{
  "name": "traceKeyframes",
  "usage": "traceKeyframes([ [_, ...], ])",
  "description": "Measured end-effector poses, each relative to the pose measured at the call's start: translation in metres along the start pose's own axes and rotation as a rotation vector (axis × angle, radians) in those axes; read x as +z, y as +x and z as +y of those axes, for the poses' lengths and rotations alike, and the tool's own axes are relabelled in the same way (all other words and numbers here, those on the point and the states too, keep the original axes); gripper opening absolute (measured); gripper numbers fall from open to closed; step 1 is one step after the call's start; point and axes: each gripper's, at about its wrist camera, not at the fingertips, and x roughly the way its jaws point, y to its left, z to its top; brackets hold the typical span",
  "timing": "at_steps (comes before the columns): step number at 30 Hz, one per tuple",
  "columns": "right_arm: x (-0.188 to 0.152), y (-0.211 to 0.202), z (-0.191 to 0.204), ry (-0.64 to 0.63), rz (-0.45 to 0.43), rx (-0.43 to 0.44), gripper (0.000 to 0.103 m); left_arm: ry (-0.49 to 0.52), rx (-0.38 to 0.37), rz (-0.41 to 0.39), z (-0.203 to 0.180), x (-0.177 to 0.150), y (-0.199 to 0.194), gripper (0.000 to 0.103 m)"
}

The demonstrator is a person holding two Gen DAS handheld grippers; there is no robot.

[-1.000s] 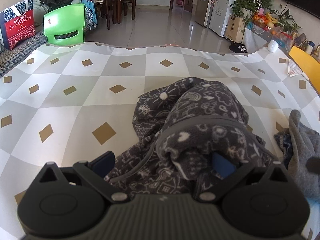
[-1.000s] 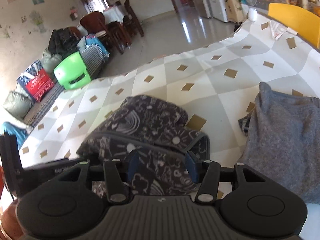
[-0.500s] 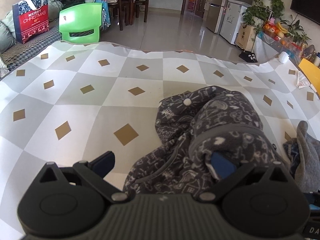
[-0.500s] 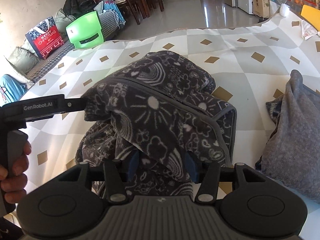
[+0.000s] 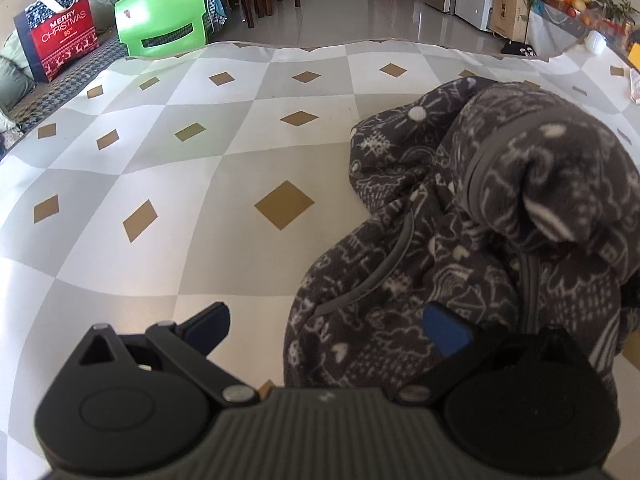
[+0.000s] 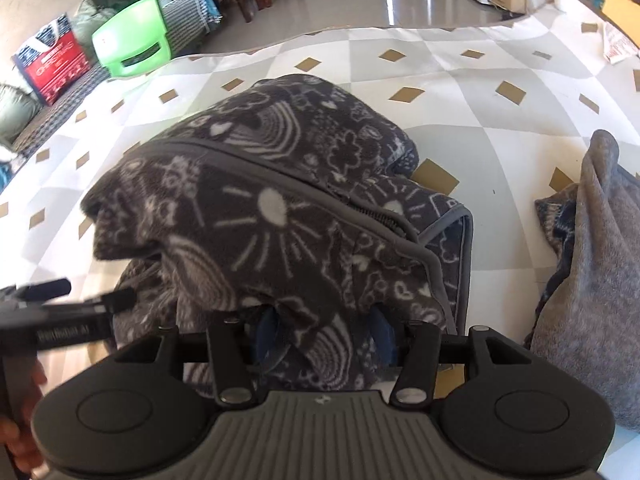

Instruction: Fold clothes

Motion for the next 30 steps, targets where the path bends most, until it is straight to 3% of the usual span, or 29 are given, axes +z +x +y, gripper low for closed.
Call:
traceKeyframes([
  [4,0.010,0.010,0.000,0.018,-0.015,-0.052,0.050,0.017,-0.013,0.022,-0.009,-0.002,0.010,0.103],
  [10,0.027,0.018,-0.005,0.089,-0.048,-0.105,0.050,0.059,0.024,0.057,-0.017,-0.012,0.025,0.103],
  [21,0.051,0.038,-0.010,0.107,-0.136,-0.199,0.050,0.045,0.018,0.081,-0.003,-0.022,0.024,0.103],
  [30,0.070,0.040,-0.007,0.180,-0.213,-0.213,0.050,0.010,0.057,0.116,0.022,-0.035,0.015,0.103],
])
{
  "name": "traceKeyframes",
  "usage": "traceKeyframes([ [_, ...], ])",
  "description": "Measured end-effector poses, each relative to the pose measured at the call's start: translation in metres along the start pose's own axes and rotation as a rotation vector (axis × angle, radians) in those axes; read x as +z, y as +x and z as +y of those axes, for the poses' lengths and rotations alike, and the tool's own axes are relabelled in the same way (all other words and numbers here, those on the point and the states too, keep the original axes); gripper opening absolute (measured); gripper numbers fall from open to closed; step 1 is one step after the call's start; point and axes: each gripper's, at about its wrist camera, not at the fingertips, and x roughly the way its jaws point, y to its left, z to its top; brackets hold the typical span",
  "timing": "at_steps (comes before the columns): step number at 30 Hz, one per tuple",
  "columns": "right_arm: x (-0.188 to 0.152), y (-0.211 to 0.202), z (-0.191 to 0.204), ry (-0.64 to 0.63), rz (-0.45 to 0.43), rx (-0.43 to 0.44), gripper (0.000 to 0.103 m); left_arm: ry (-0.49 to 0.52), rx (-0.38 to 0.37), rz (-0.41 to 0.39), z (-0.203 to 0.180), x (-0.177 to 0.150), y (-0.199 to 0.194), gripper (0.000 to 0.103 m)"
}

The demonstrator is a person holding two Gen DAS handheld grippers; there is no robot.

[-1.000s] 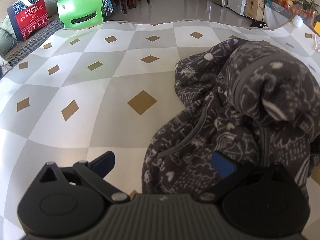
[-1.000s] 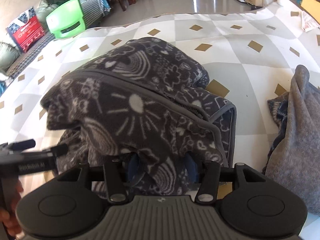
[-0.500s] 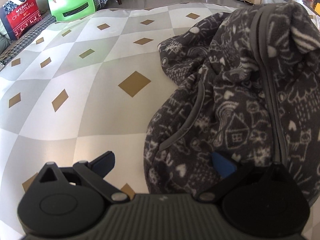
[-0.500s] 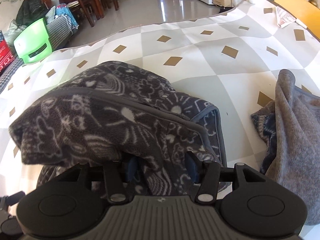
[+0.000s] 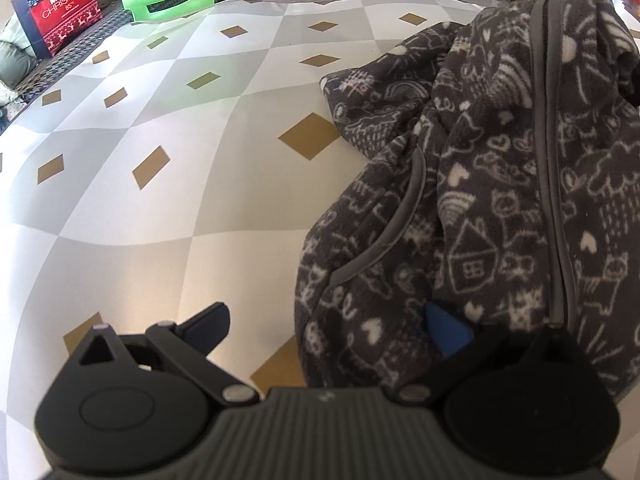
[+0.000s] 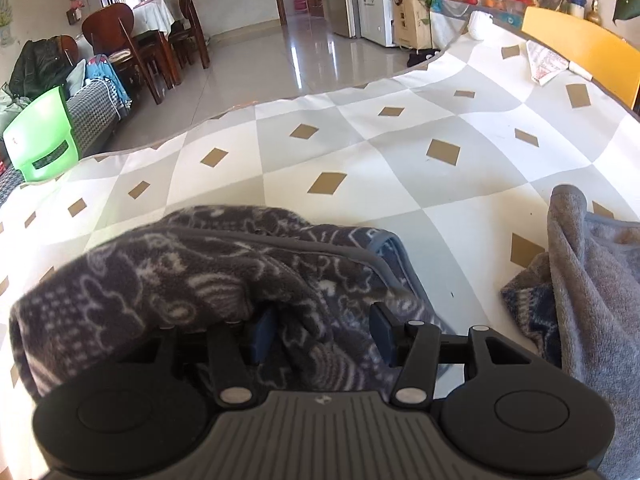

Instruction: Fold clothes

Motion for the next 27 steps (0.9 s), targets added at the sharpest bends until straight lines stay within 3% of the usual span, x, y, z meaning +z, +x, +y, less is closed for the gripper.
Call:
traceKeyframes([
  [13,-0.014,-0.017,0.021,-0.120,0.044,0.097,0.050,0.016,0.067,0.045,0.033,-0.038,-0.026,0.103],
  [21,-0.036,-0.059,0.017,-0.187,0.059,0.174,0.050,0.049,0.073,-0.001,0.034,-0.050,-0.056,0.103],
  [24,-0.048,-0.068,0.010,-0.172,0.104,0.207,0.051,-0.013,0.075,-0.012,0.039,-0.055,-0.070,0.103],
  [27,-0.062,-0.074,0.003,-0.202,0.118,0.188,0.051,-0.114,0.023,0.000,0.045,-0.062,-0.078,0.103],
])
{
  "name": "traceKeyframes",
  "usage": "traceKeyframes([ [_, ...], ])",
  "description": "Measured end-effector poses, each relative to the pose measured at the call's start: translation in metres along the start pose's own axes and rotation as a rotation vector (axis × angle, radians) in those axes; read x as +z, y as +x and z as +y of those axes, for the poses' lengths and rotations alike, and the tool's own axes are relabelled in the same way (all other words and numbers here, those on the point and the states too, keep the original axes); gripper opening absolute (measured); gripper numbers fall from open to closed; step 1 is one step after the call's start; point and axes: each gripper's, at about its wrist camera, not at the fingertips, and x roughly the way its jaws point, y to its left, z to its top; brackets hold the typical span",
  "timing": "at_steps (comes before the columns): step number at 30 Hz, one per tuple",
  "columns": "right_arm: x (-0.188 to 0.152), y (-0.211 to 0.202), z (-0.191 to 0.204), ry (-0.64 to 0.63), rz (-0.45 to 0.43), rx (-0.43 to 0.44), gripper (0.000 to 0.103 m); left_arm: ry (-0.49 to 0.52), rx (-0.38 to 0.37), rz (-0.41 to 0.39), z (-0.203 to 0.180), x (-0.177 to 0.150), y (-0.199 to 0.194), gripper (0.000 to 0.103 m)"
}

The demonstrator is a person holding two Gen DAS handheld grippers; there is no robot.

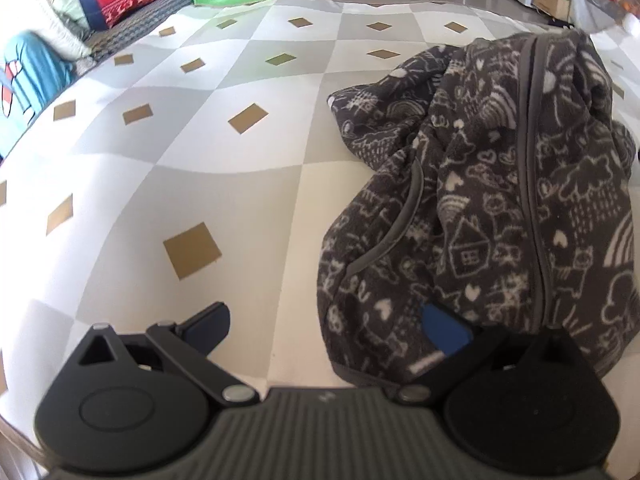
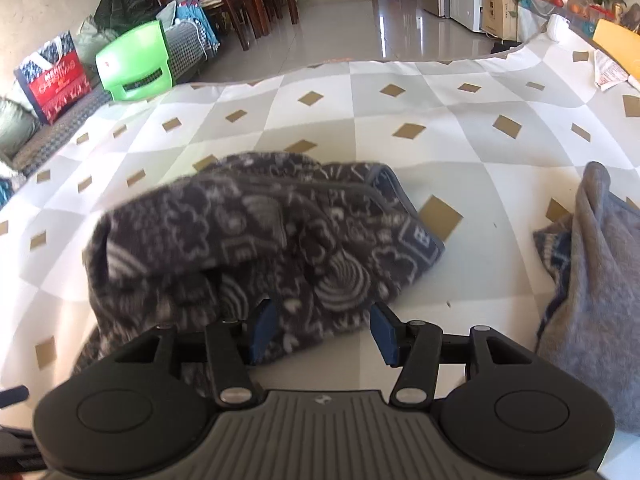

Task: Fold clothes
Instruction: 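Lower the fleece onto the mattress and open the right gripper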

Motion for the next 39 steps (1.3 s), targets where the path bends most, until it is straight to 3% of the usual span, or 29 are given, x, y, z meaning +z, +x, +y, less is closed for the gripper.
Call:
traceKeyframes([
  [3,-0.019,0.000,-0.006,-0.022,0.034,0.013,0.051,-0.007,-0.039,-0.027,-0.001,-0.004,-0.004,0.103],
  [8,-0.051,0.007,0.000,-0.129,0.074,0.033,0.051,0.042,-0.027,-0.103,-0.013,0.003,-0.010,0.103],
  [13,-0.073,0.015,0.012,-0.239,0.080,0.020,0.051,0.029,-0.049,-0.098,-0.020,0.010,0.000,0.103],
  [19,-0.085,0.030,0.014,-0.251,0.125,0.025,0.051,-0.044,-0.051,-0.094,-0.013,0.020,0.010,0.103],
  [24,-0.087,0.032,0.019,-0.264,0.095,0.028,0.050,-0.093,-0.052,-0.088,-0.003,0.023,0.016,0.103],
  [29,-0.092,0.031,0.023,-0.317,0.066,0.031,0.038,-0.107,-0.026,-0.071,-0.002,0.024,0.025,0.103],
  [31,-0.094,0.031,0.024,-0.328,0.060,0.048,0.022,-0.113,-0.025,-0.064,-0.001,0.024,0.028,0.103],
  [34,-0.098,0.028,0.031,-0.368,0.058,0.051,0.010,-0.105,0.002,-0.055,-0.002,0.024,0.032,0.103],
  [39,-0.097,0.021,0.034,-0.339,0.050,0.022,0.007,-0.109,0.047,-0.033,0.001,0.022,0.040,0.103],
])
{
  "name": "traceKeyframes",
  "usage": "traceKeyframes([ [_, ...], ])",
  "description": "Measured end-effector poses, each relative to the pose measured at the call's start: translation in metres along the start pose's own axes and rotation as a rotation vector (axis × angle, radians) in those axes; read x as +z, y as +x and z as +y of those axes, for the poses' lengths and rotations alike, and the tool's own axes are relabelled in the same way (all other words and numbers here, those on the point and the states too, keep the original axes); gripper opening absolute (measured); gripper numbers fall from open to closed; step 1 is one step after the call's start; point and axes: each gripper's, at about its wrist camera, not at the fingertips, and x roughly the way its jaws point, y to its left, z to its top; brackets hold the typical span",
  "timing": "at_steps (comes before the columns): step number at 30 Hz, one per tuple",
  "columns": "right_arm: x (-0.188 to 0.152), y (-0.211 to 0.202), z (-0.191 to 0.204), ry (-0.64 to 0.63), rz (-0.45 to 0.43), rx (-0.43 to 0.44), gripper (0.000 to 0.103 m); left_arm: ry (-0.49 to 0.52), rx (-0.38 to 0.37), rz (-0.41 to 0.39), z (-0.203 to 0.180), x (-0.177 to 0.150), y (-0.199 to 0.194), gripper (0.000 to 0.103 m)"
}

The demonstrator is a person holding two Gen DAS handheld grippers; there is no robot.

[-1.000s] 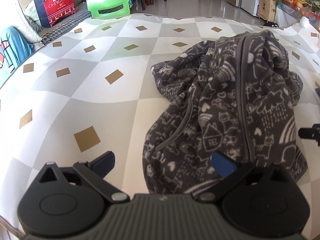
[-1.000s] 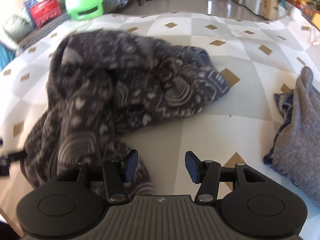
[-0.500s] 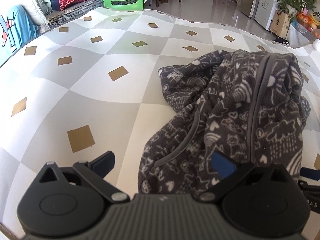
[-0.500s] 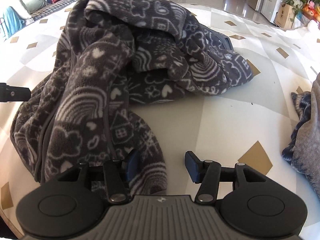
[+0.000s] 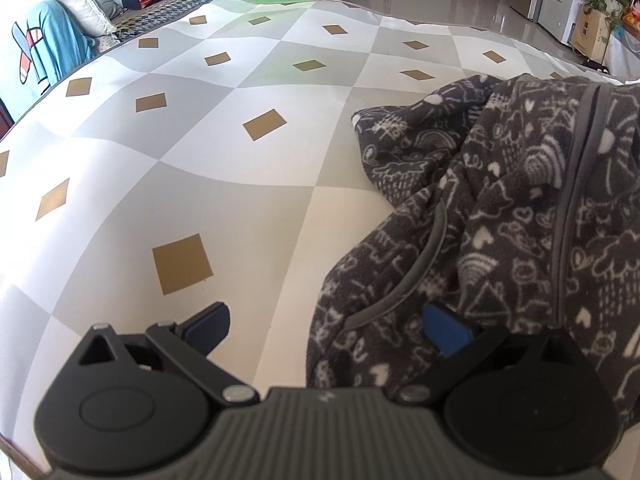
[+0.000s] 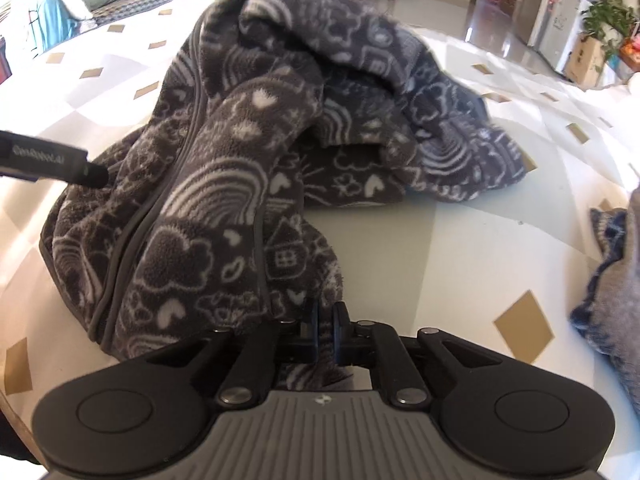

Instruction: Fold clothes

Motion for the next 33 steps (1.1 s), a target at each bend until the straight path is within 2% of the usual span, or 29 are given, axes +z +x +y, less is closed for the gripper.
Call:
traceKeyframes([
  [4,0.000,-0.024,-0.008,0.061,-0.043,-0.049,0.006,0.001,0.023,0.009,0.003,-0.001,0.003,0.103],
  [10,-0.013,-0.062,-0.008,0.167,-0.066,-0.158,0.005,0.002,0.009,0.010,0.003,-0.002,0.000,0.103],
  [12,-0.021,-0.073,-0.006,0.187,-0.045,-0.199,0.002,0.023,0.034,-0.002,0.001,-0.002,-0.001,0.103],
  [14,-0.032,-0.077,-0.008,0.234,0.015,-0.241,0.001,0.036,0.055,-0.006,0.000,-0.003,-0.002,0.103],
  [16,-0.047,-0.076,-0.012,0.288,0.098,-0.246,0.001,0.033,0.055,0.001,0.000,-0.002,-0.001,0.103],
  [18,-0.060,-0.081,-0.021,0.366,0.110,-0.217,0.002,0.015,0.032,-0.003,0.001,-0.002,-0.002,0.103],
  [21,-0.059,-0.089,-0.018,0.339,0.054,-0.207,0.002,0.007,0.011,-0.017,-0.001,0.000,-0.005,0.103],
  [23,-0.060,-0.094,-0.017,0.335,0.021,-0.212,0.005,0.023,0.000,-0.030,-0.006,0.001,-0.006,0.103],
  [24,-0.059,-0.094,-0.017,0.351,0.020,-0.201,0.011,0.033,-0.007,-0.036,-0.010,0.001,-0.007,0.103],
  [27,-0.058,-0.086,-0.026,0.405,0.014,-0.169,0.020,0.066,0.003,-0.049,-0.020,0.001,-0.008,0.103],
  [28,-0.058,-0.083,-0.028,0.418,0.011,-0.166,0.027,0.067,0.012,-0.054,-0.021,0.002,-0.008,0.103],
  [33,-0.056,-0.068,-0.031,0.446,0.004,-0.141,0.037,-0.032,0.007,-0.052,-0.004,0.011,-0.002,0.103],
])
